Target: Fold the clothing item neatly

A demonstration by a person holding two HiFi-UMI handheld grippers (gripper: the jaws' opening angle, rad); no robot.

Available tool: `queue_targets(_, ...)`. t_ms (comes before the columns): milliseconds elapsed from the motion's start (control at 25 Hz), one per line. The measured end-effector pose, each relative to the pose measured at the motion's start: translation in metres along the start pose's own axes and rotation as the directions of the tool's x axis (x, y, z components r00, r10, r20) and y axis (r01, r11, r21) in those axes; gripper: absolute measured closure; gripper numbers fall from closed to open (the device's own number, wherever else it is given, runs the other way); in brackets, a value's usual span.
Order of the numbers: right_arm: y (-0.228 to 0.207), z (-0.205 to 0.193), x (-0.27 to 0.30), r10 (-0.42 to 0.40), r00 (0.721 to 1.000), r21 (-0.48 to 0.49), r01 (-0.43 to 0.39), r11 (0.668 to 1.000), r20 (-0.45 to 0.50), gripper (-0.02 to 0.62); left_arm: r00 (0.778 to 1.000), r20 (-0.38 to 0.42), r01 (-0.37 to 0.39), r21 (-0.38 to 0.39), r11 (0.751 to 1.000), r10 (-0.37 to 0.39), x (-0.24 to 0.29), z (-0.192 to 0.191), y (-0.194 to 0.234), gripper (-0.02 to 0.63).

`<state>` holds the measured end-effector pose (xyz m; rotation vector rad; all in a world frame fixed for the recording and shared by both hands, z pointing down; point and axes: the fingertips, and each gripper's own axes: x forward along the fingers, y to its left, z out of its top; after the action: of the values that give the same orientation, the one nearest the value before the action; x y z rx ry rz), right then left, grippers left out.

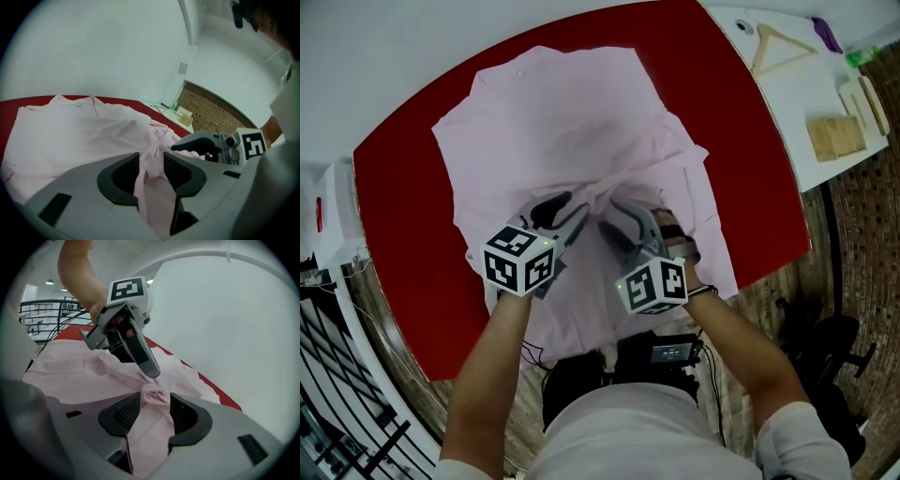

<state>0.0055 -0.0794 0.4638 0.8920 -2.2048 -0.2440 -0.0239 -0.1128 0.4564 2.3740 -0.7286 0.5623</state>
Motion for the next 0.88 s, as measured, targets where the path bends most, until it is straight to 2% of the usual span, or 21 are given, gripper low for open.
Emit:
queue_targets(80,-0.010,-0.012,-0.003,-0.022,0.999,0.012,0.022,1.000,-0.024,0.414,0.998,-0.053,-0.031,0.047,0.998,0.034,0.012,-0.004,-0.002,0.454)
queue_targets(200,-0.021,-0.023,-0.005,-0.040,0.998,0.028,0.041,0.999,-0.043,0.414,0.991,-0.091,-0.089,0.101,0.991,0.098,0.026,-0.005,-0.002,0.448)
queue_targets(400,-0.025,-0.036,-0.002,-0.037,0.997,0.037,0.039,0.999,-0.066,0.415,0.972,-0.128,-0.182,0.132,0.974,0.199,0.042,-0.006,0.009,0.454)
queue_targets(480,-0.025,-0.042,-0.001,-0.032,0.996,0.046,0.035,0.998,-0.080,0.415,0.971,-0.115,-0.202,0.085,0.976,0.211,0.040,-0.006,0.012,0.546)
queue_targets(520,-0.025,-0.044,0.000,-0.030,0.996,0.053,0.034,0.998,-0.087,0.414,0.971,-0.095,-0.215,0.047,0.975,0.219,0.035,-0.005,0.015,0.557)
queue_targets(680,-0.028,-0.057,0.002,-0.016,0.994,0.085,0.025,0.996,-0.111,0.416,0.958,-0.008,-0.285,-0.095,0.954,0.286,0.009,-0.001,0.025,0.566)
queue_targets(880,-0.025,-0.068,0.005,0.018,0.992,0.112,-0.004,0.994,-0.125,0.416,0.929,-0.006,-0.362,-0.220,0.906,0.370,-0.021,-0.022,0.039,0.565)
